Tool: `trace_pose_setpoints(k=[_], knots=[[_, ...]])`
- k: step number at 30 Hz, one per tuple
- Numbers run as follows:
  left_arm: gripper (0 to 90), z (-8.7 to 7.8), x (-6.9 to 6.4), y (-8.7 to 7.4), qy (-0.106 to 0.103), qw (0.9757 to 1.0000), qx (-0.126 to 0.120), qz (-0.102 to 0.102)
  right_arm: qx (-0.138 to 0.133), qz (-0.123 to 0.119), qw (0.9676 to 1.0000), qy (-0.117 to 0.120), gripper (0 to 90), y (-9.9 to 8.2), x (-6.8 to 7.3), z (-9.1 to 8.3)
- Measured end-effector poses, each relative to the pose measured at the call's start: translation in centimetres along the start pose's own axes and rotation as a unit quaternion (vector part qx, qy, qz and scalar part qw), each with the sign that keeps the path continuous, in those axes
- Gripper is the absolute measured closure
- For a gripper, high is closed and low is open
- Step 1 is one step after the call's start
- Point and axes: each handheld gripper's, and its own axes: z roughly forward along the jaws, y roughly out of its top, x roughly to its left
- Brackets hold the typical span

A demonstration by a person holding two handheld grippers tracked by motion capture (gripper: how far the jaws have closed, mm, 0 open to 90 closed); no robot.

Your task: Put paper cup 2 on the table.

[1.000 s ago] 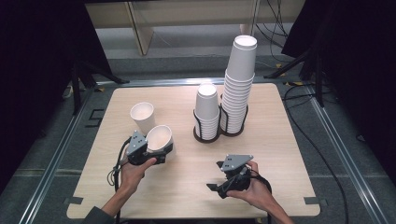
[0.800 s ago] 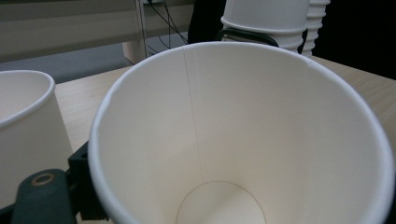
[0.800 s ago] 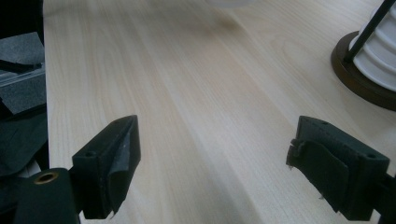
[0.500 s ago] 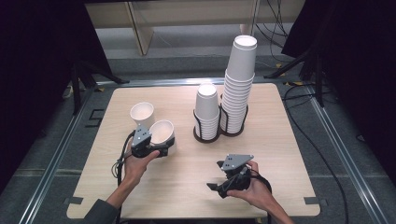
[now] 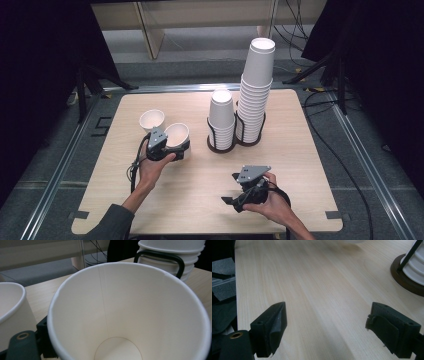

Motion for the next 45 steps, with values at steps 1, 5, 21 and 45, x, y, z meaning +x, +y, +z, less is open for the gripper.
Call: trace_pose_setpoints(k=[1, 5, 21, 45], knots=[[14.6, 0.2, 0.0, 0.1, 0.004, 1.0, -0.001, -0.001, 0.001, 0.001, 1.0, 0.001, 16.0, 0.0, 0.0, 0.0], [14.5, 1.0, 0.3, 0.5, 0.013, 0.9999, -0.003, -0.007, -0.001, 0.002, 1.0, 0.001, 16.0, 0.0, -0.1, 0.0], [14.4, 4.1, 0.7, 0.4, 0.046, 0.9989, 0.005, -0.003, 0.007, 0.0, 1.0, 0.005, 16.0, -0.1, 0.0, 0.1], [14.0, 7.1, 0.6, 0.2, 0.089, 0.9958, 0.016, -0.014, 0.005, -0.001, 0.9999, 0.009, 16.0, -0.1, 0.1, 0.1]])
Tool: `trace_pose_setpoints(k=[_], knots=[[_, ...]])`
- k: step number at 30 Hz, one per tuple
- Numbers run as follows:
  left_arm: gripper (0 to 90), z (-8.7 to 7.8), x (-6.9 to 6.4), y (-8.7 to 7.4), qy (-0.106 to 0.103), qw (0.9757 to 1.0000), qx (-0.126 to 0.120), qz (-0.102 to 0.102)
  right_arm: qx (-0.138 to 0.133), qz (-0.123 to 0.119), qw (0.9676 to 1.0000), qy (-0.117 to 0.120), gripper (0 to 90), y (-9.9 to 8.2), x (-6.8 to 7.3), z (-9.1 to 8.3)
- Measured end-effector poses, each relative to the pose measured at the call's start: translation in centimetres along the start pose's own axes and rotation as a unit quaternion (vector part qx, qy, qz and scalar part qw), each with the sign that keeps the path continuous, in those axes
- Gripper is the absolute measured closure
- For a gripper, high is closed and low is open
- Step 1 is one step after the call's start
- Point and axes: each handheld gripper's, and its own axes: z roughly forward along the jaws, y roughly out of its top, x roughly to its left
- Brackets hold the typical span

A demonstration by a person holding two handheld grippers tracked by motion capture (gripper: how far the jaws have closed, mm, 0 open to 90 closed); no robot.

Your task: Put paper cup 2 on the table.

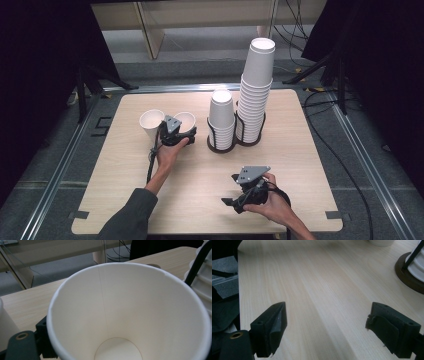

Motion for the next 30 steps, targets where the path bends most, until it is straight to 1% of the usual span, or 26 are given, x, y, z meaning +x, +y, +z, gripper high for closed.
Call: trace_pose_setpoints(k=[2, 5, 8, 10, 13, 14, 16, 18, 22, 24, 25, 27, 28, 29, 30], knots=[[13.8, 0.0, 0.0, 0.0, 0.002, 1.0, 0.002, 0.001, 0.001, -0.001, 1.0, 0.002, 16.0, 0.0, 0.0, 0.0], [13.0, 0.1, 0.0, 0.0, 0.005, 1.0, 0.003, -0.002, 0.001, -0.002, 1.0, 0.003, 16.0, 0.0, 0.0, 0.0], [12.0, 0.1, 0.0, 0.0, 0.006, 1.0, -0.001, -0.005, 0.001, -0.003, 1.0, 0.003, 16.0, 0.0, 0.0, 0.0], [11.4, 0.1, -0.1, 0.0, 0.008, 1.0, 0.002, -0.001, 0.0, -0.005, 1.0, 0.003, 16.0, 0.0, 0.0, 0.0], [10.9, 0.0, -0.2, -0.1, 0.008, 1.0, 0.004, -0.002, -0.001, -0.007, 1.0, 0.002, 16.0, 0.0, 0.1, 0.0], [11.0, 0.0, -0.1, -0.1, 0.007, 1.0, 0.004, -0.002, 0.002, 0.004, 1.0, 0.002, 16.0, 0.0, 0.2, 0.0], [11.2, -0.1, -0.1, -0.2, 0.007, 1.0, 0.006, -0.001, 0.001, 0.002, 1.0, 0.002, 16.0, 0.0, 0.2, 0.0], [11.2, -0.2, -0.1, -0.3, 0.006, 1.0, 0.007, -0.003, -0.002, -0.01, 0.9999, 0.001, 16.1, 0.0, 0.1, 0.0], [11.2, -0.3, -0.1, -0.4, 0.0, 0.9999, 0.014, 0.001, 0.001, -0.002, 1.0, 0.004, 16.1, 0.0, 0.2, 0.0], [11.6, -0.3, -0.1, -0.6, -0.003, 0.9999, 0.016, 0.003, -0.001, -0.01, 1.0, 0.001, 16.0, 0.0, 0.1, 0.0], [11.7, -0.3, 0.0, -0.7, -0.002, 0.9999, 0.016, 0.001, 0.001, -0.003, 1.0, 0.005, 16.0, 0.0, 0.2, 0.0], [12.4, -0.4, 0.0, -0.9, -0.001, 0.9999, 0.017, -0.001, 0.0, -0.005, 1.0, 0.005, 16.1, 0.0, 0.1, 0.1], [12.6, -0.5, -0.1, -0.9, 0.001, 0.9998, 0.021, -0.001, 0.001, -0.005, 1.0, 0.006, 16.0, 0.0, 0.1, 0.1], [12.7, -0.5, -0.1, -1.0, -0.001, 0.9997, 0.026, 0.002, 0.001, -0.005, 1.0, 0.006, 16.0, 0.0, 0.1, 0.1], [13.2, -0.5, -0.1, -1.1, -0.001, 0.9997, 0.025, 0.001, 0.001, -0.004, 1.0, 0.006, 16.1, 0.0, 0.1, 0.1]])
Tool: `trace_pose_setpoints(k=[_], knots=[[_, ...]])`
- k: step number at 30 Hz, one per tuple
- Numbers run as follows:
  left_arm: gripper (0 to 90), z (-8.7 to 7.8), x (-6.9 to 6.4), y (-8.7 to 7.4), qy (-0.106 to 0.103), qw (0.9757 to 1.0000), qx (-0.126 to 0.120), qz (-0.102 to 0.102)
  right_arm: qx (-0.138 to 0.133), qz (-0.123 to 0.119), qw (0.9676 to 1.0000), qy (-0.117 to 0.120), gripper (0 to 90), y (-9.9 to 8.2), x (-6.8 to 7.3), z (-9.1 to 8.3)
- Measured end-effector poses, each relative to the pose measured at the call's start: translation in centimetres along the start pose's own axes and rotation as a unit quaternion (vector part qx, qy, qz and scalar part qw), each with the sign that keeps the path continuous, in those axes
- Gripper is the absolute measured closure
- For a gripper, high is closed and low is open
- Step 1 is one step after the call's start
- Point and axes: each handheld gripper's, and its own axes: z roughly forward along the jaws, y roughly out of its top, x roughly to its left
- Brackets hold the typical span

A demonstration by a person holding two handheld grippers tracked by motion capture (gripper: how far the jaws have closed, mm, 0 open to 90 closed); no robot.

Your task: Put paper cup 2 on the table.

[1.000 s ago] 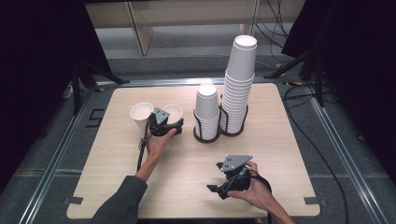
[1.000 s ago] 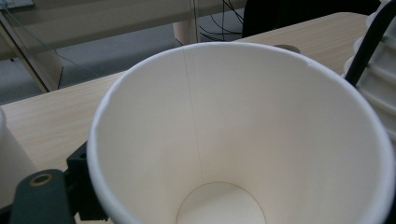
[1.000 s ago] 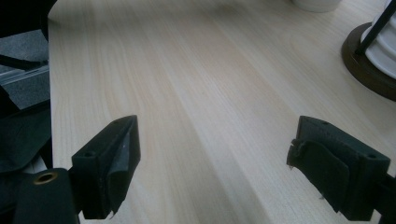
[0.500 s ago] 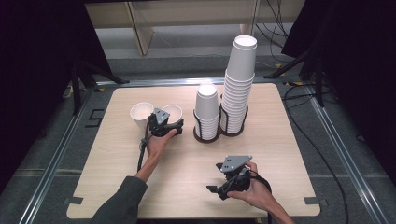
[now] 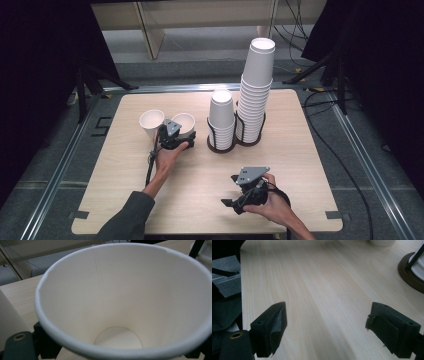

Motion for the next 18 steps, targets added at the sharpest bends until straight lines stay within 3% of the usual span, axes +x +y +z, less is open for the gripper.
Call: trace_pose_setpoints(k=[18], knots=[[14.2, -1.0, 0.1, -1.0, -0.017, 0.9997, 0.015, 0.003, 0.003, -0.002, 1.0, 0.004, 16.1, 0.0, 0.1, 0.0]])
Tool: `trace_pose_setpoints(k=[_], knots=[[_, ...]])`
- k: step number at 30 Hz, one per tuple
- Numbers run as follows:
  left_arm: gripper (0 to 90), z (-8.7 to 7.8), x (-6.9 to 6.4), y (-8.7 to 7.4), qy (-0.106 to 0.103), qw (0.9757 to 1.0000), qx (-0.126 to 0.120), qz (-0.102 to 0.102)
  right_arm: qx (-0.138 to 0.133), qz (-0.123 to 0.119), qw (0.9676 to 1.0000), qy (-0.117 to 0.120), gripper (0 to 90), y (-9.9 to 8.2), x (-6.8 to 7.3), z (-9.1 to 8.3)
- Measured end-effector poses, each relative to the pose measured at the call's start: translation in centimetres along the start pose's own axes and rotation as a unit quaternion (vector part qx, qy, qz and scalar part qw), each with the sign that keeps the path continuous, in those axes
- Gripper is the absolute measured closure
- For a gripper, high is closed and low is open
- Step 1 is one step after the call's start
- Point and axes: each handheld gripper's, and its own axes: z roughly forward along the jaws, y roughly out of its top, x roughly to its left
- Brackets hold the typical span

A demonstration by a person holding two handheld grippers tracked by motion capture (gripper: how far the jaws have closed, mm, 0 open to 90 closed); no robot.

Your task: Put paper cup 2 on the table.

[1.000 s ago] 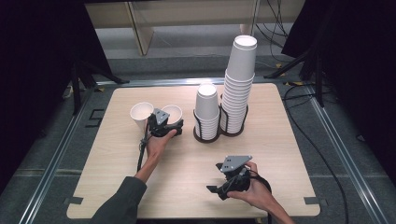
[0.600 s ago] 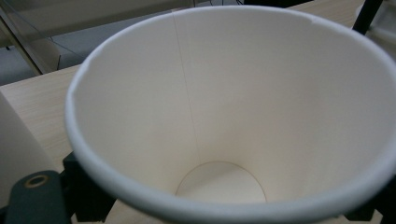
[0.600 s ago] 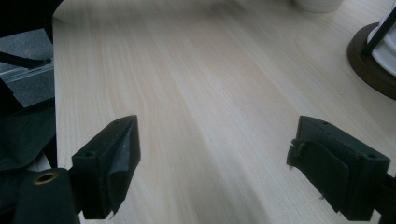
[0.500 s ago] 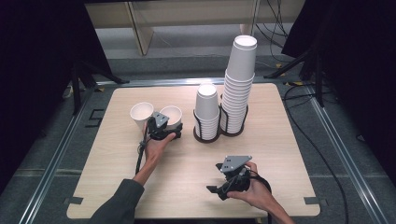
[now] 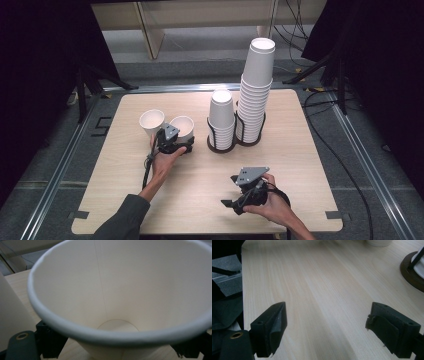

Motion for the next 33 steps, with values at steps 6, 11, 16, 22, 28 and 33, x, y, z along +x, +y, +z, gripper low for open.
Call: trace_pose_setpoints(k=[6, 11, 16, 22, 28, 33], knots=[[14.4, -0.4, 0.0, -0.3, 0.001, 0.9999, 0.01, 0.01, 0.0, 0.0, 1.0, 0.0, 16.1, 0.0, 0.0, 0.0], [14.4, -0.9, 0.2, -0.6, -0.003, 0.9998, 0.012, 0.013, 0.0, 0.0, 1.0, 0.0, 16.1, 0.0, 0.1, 0.0], [14.4, -1.6, 0.5, -1.0, -0.007, 0.9997, 0.018, 0.012, 0.001, -0.001, 1.0, 0.0, 16.1, 0.0, 0.1, 0.0], [14.4, -2.8, 0.4, -1.3, -0.018, 0.9997, 0.015, 0.01, -0.001, 0.001, 1.0, 0.0, 16.1, 0.0, 0.0, 0.0], [14.4, -4.5, 0.1, -1.2, -0.029, 0.9995, 0.01, 0.002, -0.005, -0.003, 1.0, -0.004, 16.0, 0.0, 0.0, -0.1], [14.4, -5.7, -0.2, -1.2, -0.042, 0.9989, 0.017, 0.008, -0.011, 0.001, 0.9999, -0.004, 16.0, 0.0, -0.2, -0.2]])
